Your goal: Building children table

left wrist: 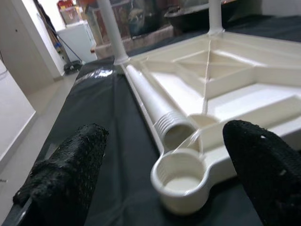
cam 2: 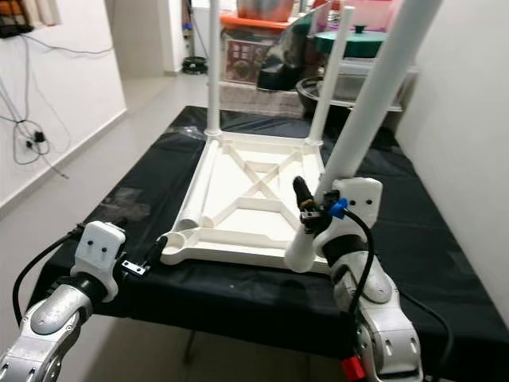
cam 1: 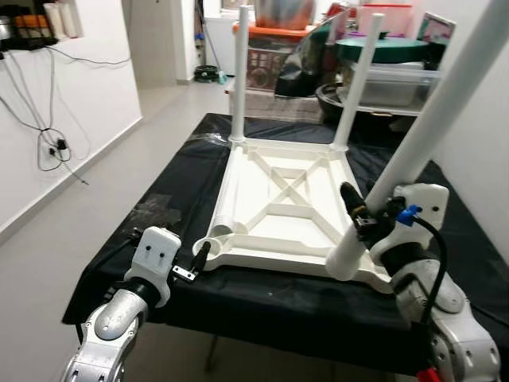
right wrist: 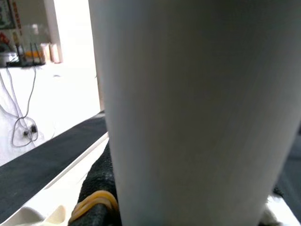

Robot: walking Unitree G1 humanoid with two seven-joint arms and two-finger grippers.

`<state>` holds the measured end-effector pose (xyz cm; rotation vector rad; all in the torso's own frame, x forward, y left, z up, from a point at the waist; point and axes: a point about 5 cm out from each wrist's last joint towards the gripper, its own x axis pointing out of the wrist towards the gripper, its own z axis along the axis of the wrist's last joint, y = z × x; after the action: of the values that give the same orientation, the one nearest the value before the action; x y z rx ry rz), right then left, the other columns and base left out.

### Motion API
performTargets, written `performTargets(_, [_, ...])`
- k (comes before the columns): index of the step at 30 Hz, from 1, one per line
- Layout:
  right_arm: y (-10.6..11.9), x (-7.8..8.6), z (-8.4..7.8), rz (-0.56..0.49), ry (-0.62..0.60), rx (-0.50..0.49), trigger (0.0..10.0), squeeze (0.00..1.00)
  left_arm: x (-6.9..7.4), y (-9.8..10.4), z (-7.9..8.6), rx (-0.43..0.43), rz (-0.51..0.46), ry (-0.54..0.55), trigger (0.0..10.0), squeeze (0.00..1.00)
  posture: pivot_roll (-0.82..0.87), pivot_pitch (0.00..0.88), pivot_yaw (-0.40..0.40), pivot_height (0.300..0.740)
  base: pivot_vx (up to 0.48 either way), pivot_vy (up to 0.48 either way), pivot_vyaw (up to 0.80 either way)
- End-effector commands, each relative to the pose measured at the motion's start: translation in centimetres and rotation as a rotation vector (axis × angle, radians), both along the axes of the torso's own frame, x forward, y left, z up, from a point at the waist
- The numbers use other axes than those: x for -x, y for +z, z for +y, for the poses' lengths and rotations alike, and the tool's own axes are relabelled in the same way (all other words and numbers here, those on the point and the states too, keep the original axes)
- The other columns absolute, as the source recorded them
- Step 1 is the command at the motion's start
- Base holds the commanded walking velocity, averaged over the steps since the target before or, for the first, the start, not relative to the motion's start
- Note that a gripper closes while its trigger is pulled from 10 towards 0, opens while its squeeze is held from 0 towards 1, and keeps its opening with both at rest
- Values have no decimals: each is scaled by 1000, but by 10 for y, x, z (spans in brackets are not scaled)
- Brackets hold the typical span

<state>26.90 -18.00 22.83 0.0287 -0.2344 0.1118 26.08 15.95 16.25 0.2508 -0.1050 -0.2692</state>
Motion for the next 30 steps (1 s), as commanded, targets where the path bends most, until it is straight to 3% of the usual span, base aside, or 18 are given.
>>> performTargets(1, [4,-1,-6,-29,-36,2,10000,0,-1,-3,-4,3,20,-8,10000,0,28,0,-59,740,0,-465,0])
performTargets(4, [7,-3,-7,-43,-38,-4,10000,0,-2,0,-5,26,5,-8,10000,0,27,0,-61,740,0,-463,0])
performTargets(16, [10,-14,6,-65,12,-28,10000,0,-16,12,-2,85,-57,36,10000,0,37,0,-63,740,0,0,0])
performTargets(30, [5,-20,10,-64,23,-37,10000,0,-21,14,-8,103,-74,8,10000,0,28,0,-57,740,382,0,0])
